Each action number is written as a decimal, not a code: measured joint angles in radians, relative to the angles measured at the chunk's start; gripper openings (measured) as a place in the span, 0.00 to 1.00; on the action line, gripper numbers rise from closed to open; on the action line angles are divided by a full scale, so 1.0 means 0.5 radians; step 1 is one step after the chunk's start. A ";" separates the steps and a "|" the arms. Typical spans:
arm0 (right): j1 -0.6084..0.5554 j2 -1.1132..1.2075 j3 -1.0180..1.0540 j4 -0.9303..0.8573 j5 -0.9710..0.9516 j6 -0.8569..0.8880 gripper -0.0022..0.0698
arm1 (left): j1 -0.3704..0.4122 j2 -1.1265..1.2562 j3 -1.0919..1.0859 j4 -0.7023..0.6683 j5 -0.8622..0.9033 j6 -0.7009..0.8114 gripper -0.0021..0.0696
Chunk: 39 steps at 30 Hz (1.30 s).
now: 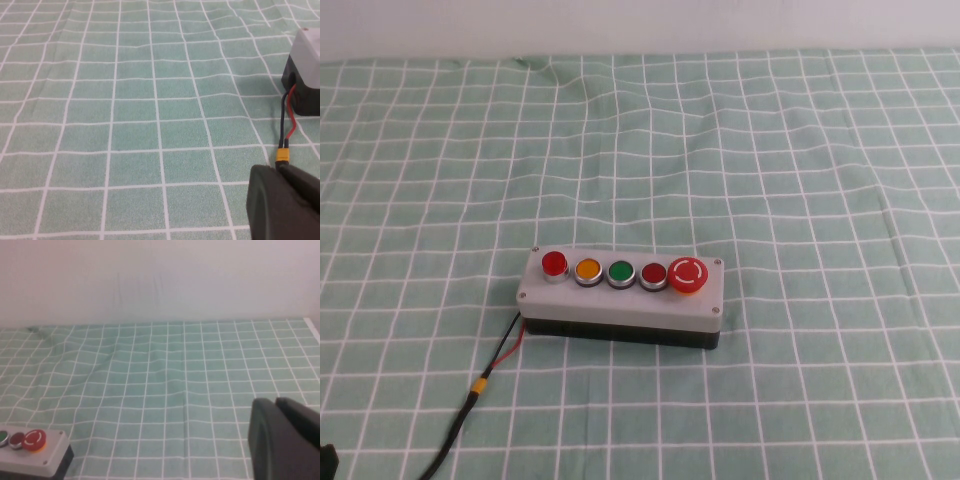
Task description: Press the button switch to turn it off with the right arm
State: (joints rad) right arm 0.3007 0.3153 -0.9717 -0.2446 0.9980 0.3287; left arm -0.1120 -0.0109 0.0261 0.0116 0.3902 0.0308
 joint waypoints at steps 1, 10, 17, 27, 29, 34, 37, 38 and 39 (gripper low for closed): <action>0.001 -0.028 0.000 0.000 0.000 0.000 0.01 | 0.000 0.000 0.000 0.000 0.000 0.000 0.02; -0.021 -0.308 0.510 0.049 -0.478 0.000 0.01 | 0.000 0.000 0.000 0.000 0.000 0.000 0.02; -0.120 -0.620 1.352 0.113 -1.191 -0.031 0.01 | 0.000 0.000 0.000 0.000 0.000 0.000 0.02; -0.196 -0.648 1.995 0.340 -1.446 -0.040 0.01 | 0.000 -0.004 0.000 0.000 0.000 0.000 0.02; -0.196 -0.648 1.994 0.337 -1.373 -0.068 0.01 | 0.000 -0.004 0.000 0.000 0.000 0.000 0.02; -0.196 -0.650 1.994 0.337 -1.299 -0.210 0.01 | 0.000 -0.004 0.000 0.000 0.000 0.000 0.02; -0.196 -0.650 1.994 0.350 -1.292 -0.259 0.01 | 0.000 -0.004 0.000 0.000 0.000 0.000 0.02; -0.196 -0.650 1.994 0.354 -1.288 -0.263 0.01 | 0.000 -0.004 0.000 0.000 0.000 0.000 0.02; -0.196 -0.650 1.994 0.357 -1.284 -0.263 0.01 | 0.000 -0.004 0.000 0.000 0.000 0.000 0.02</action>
State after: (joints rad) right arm 0.2025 -0.0098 0.0254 -0.0659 0.3558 0.1971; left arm -0.1120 -0.0127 0.0261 0.0116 0.3902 0.0308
